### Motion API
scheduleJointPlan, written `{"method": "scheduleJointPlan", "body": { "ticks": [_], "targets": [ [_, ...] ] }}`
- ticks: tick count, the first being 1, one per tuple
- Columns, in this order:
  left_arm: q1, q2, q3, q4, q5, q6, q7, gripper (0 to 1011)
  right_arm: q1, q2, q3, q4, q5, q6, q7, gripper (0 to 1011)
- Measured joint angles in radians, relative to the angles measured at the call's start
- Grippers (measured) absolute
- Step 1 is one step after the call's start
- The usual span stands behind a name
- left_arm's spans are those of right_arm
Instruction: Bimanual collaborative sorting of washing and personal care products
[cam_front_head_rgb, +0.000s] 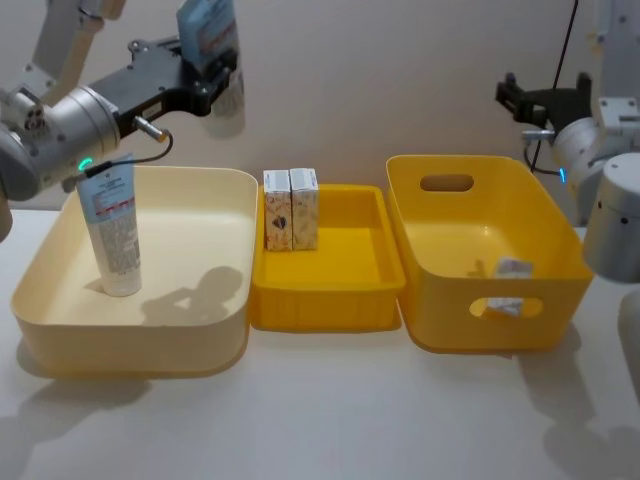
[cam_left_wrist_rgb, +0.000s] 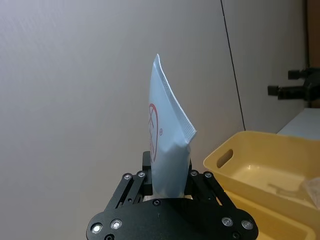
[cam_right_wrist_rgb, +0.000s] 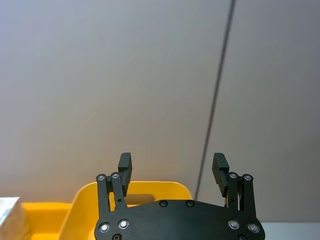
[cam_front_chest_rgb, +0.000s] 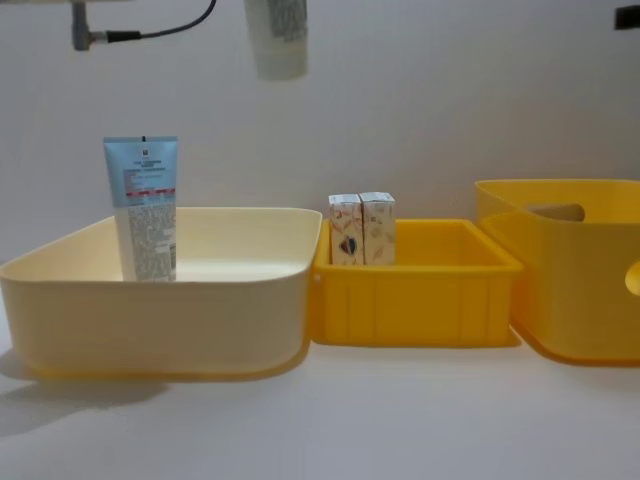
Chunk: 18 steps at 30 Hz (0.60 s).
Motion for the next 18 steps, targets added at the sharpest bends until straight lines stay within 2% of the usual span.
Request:
{"method": "scheduleJointPlan", "body": {
  "ticks": [11,18],
  "targets": [
    [-0.022,-0.017,-0.004,0.036,-0.036,-0.063,-0.033,308,-0.014,0.025,-0.029,-0.033,0.030,0.005,0.127,1001],
    [-0.026,-0.022,-0.001,0.043,-0.051,-0.077,-0.041,310,-0.024,0.021,-0.036,-0.043,0.035,-0.035,0.158,1001]
  ]
}}
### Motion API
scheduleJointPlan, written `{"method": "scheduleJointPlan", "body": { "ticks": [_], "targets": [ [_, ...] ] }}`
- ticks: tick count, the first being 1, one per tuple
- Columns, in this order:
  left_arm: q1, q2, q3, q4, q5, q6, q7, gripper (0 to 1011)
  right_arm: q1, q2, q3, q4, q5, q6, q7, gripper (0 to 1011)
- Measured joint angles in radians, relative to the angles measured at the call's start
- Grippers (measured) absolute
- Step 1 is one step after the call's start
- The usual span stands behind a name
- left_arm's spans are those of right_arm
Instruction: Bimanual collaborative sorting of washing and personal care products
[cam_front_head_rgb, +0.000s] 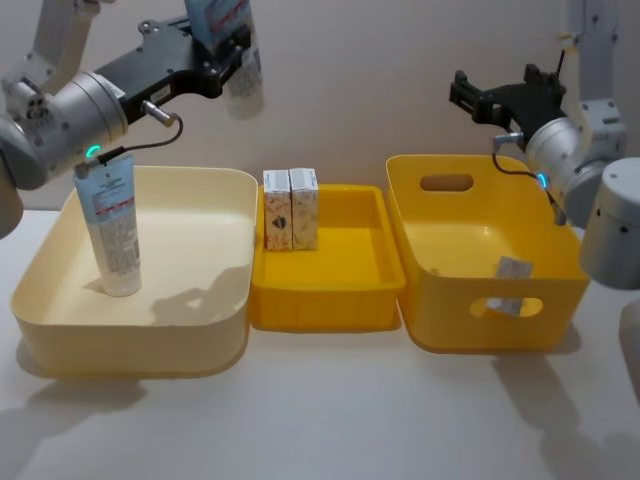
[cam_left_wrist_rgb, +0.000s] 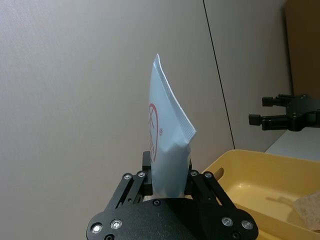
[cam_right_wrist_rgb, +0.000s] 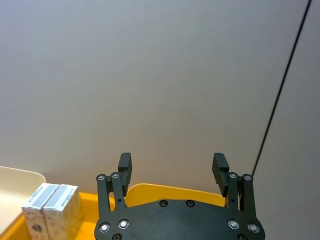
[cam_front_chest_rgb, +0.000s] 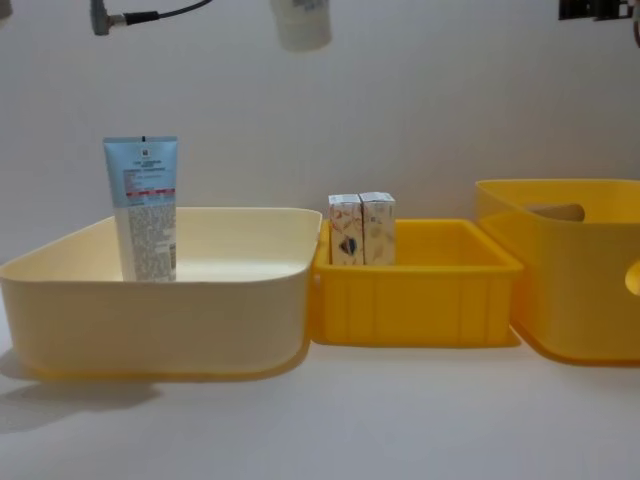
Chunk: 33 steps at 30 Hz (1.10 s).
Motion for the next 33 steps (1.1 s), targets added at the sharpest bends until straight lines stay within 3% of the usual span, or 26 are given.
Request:
{"method": "scheduleJointPlan", "body": {
  "ticks": [10,19,33],
  "targets": [
    [0.017,0.003,0.002,-0.019,-0.018,-0.001,0.004,310,-0.011,-0.001,-0.017,-0.021,0.010,-0.024,0.056,1001],
    [0.039,0.009,0.003,-0.042,-0.033,0.003,0.016,310,-0.019,0.018,-0.051,-0.038,0.024,-0.035,0.144,1001],
    [0.070,0.029,0.001,-0.083,-0.052,0.022,0.036,308,-0.002,0.073,-0.144,-0.024,0.031,-0.086,0.309,1001]
  ]
}}
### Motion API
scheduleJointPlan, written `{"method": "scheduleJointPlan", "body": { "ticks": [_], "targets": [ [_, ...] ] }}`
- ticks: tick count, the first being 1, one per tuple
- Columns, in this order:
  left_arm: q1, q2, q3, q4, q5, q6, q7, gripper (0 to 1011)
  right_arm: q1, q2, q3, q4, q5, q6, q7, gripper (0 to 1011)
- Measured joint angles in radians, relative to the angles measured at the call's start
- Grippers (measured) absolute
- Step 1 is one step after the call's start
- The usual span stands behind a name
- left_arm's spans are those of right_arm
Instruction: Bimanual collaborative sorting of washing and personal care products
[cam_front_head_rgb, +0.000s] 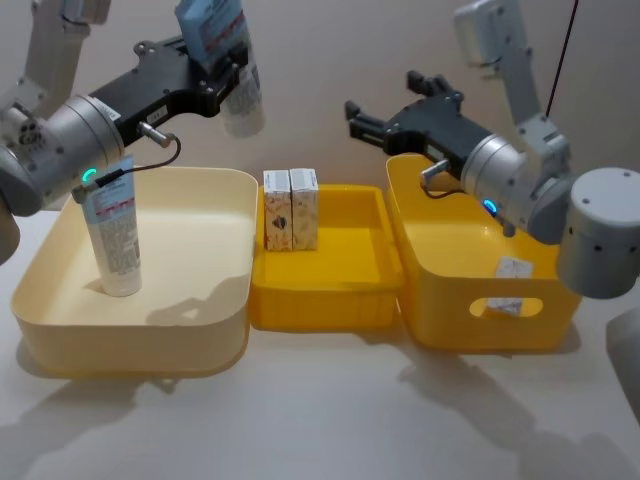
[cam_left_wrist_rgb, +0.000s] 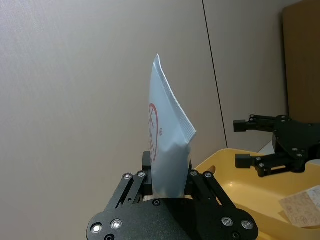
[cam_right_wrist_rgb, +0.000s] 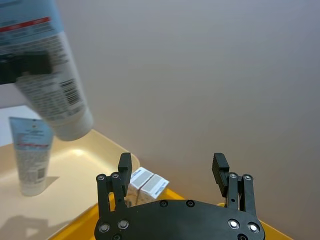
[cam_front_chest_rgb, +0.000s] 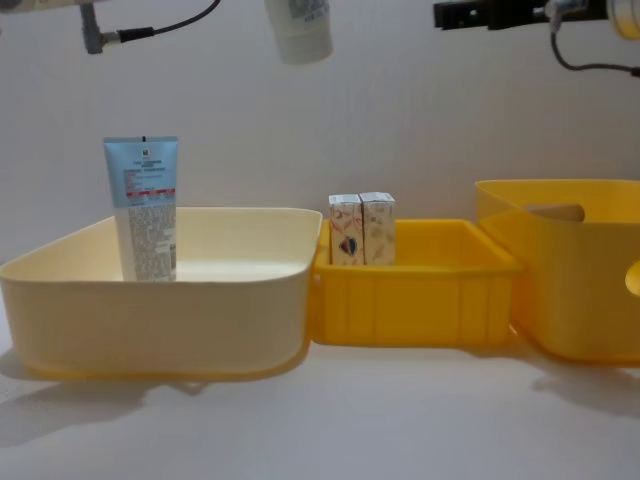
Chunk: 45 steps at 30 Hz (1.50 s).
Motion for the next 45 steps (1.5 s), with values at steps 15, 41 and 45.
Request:
{"method": "scheduleJointPlan", "body": {
  "ticks": [15,41,45],
  "targets": [
    [0.012,0.013,0.005,-0.019,-0.015,0.015,0.018,308,0.046,0.056,-0.093,0.046,0.001,-0.065,0.163,1001],
    [-0.004,0.021,0.031,0.001,-0.036,0.002,0.009,308,0.019,0.011,-0.151,0.034,-0.055,-0.046,0.050,1001],
    [-0.014,0.022,0.040,0.009,-0.037,-0.007,-0.008,308,0.019,0.007,-0.168,0.033,-0.063,-0.030,0.052,1001]
  ]
}}
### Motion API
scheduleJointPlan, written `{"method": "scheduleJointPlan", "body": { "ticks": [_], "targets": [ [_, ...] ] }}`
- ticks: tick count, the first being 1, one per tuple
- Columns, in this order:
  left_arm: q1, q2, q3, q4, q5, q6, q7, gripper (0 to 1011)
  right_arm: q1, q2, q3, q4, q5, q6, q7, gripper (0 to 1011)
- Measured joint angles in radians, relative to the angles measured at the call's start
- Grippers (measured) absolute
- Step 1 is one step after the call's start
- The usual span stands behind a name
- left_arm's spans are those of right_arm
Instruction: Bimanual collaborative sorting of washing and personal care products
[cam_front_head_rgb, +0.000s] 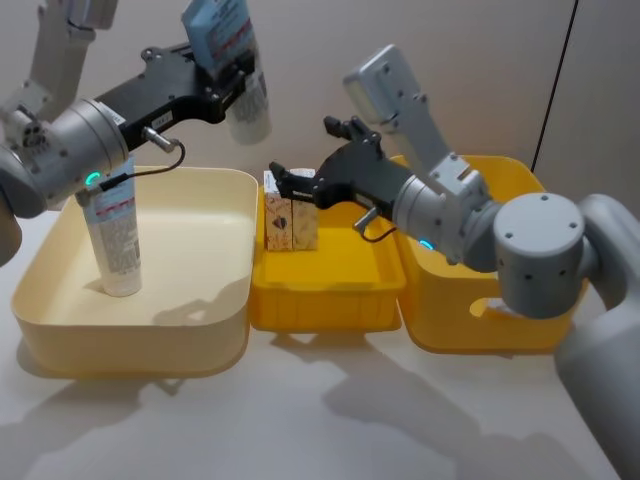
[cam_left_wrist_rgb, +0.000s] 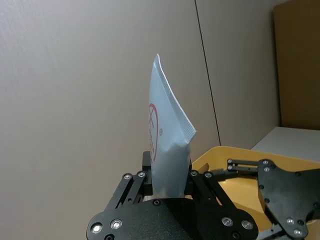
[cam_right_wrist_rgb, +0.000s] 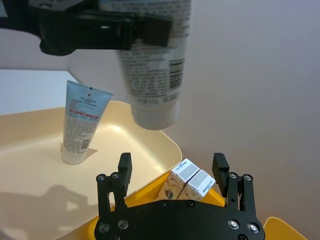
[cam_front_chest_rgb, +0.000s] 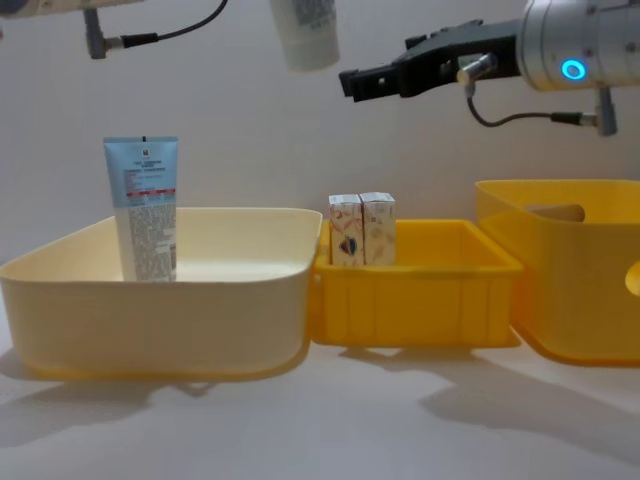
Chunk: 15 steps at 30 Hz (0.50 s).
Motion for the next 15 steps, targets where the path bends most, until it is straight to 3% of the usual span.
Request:
{"method": "scheduleJointPlan", "body": {
  "ticks": [15],
  "targets": [
    [-0.043,0.001,0.040,0.034,-0.009,-0.024,-0.065,308,-0.002,-0.038,-0.027,0.013,-0.033,0.027,-0.036,1001]
  ]
}}
